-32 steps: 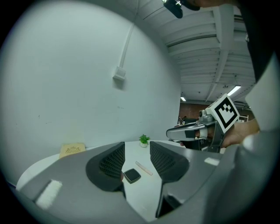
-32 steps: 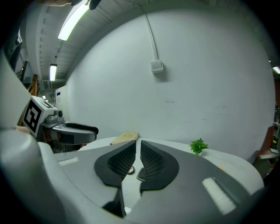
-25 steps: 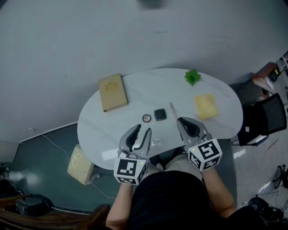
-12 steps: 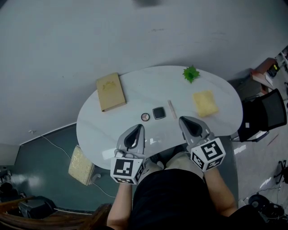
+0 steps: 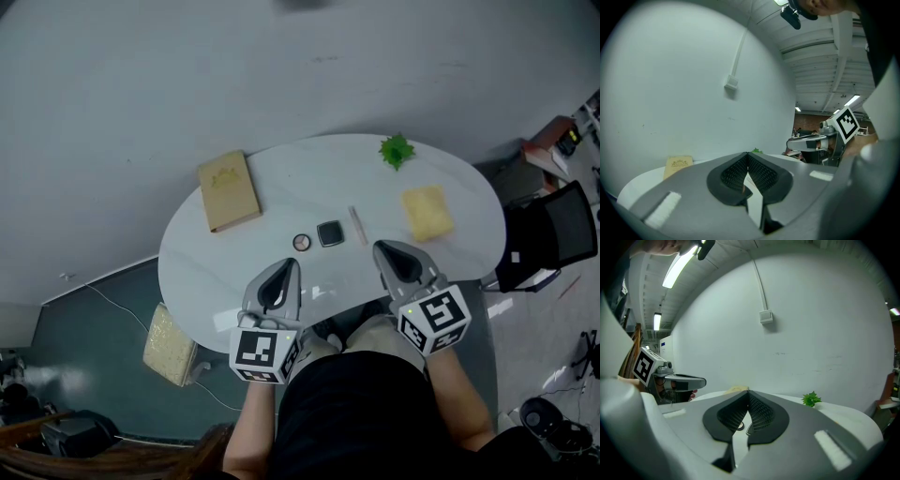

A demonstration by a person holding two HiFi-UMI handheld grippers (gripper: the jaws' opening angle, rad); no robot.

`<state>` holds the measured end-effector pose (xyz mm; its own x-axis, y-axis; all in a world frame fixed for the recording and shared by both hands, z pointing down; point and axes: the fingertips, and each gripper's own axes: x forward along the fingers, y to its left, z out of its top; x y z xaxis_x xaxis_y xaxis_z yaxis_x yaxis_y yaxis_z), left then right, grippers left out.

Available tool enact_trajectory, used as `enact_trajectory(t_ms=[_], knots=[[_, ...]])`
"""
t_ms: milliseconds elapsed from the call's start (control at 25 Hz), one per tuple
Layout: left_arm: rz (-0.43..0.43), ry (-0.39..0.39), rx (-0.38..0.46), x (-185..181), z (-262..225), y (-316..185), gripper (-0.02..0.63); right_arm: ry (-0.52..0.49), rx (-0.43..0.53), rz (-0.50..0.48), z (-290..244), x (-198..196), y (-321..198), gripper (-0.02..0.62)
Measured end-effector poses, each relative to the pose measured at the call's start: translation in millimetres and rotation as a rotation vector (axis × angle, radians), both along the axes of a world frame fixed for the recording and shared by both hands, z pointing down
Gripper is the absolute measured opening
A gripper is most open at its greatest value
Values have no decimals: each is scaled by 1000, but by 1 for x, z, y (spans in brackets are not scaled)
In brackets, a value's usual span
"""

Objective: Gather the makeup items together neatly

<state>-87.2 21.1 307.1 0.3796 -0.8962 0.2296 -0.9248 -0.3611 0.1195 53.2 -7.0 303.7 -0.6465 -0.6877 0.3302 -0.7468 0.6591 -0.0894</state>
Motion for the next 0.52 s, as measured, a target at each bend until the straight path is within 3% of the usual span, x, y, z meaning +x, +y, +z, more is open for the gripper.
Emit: enact_trajectory(t_ms=[520], knots=[[8, 0, -9, 2, 4, 0, 0, 15, -8, -6, 3, -1, -1, 9]])
